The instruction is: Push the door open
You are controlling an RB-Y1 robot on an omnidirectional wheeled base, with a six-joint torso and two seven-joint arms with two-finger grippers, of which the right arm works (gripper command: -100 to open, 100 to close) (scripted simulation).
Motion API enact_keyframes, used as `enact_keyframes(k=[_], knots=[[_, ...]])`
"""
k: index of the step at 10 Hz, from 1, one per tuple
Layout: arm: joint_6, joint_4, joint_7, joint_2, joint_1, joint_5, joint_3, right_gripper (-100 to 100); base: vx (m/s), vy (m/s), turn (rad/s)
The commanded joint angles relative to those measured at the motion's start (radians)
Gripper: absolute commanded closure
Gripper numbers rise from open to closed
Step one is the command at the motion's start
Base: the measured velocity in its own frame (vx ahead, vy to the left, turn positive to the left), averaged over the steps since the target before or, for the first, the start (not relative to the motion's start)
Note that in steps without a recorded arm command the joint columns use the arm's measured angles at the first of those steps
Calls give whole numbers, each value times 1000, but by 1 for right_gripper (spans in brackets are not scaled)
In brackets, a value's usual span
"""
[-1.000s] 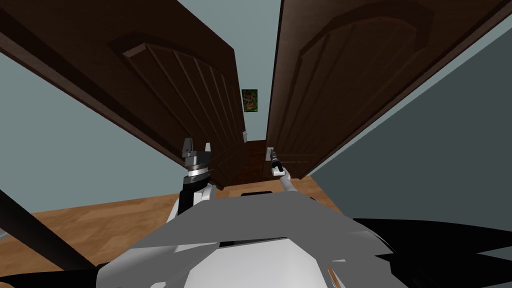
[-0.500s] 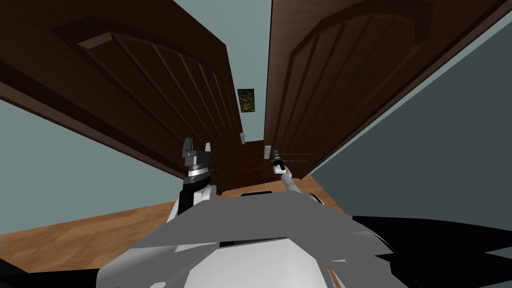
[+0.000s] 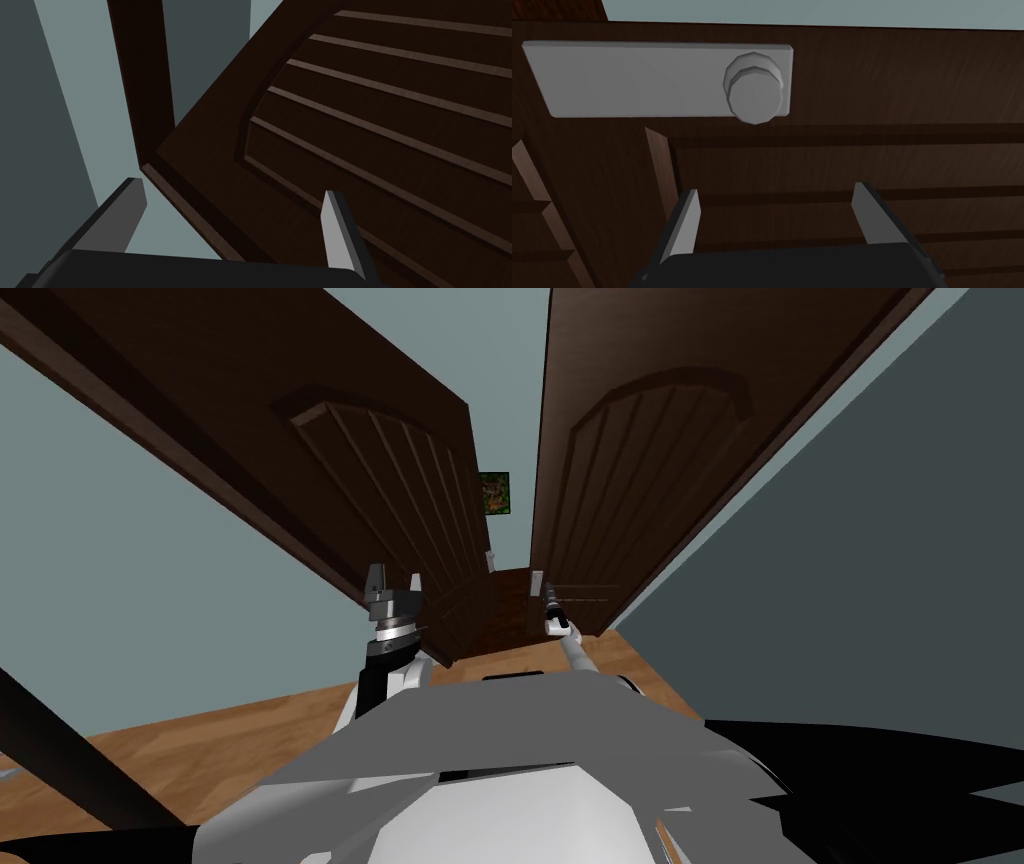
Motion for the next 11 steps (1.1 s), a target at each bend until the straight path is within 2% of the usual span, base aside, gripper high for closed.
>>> enact_keyframes(k=[1,3,6,8,10,11], knots=[[10,-3,-2,17,0,-3,0,-100,-189,129,-36],[-5,11,0,-4,-3,-3,-3,-100,0,36,8],[-14,14,1,-14,-1,-3,-7,-100,182,-4,20],[-22,17,3,-13,1,-3,-11,-100,203,-12,22],[-32,20,4,0,4,-3,-15,-100,206,-13,31],[-29,18,3,-4,4,-3,-14,-100,84,-15,7]])
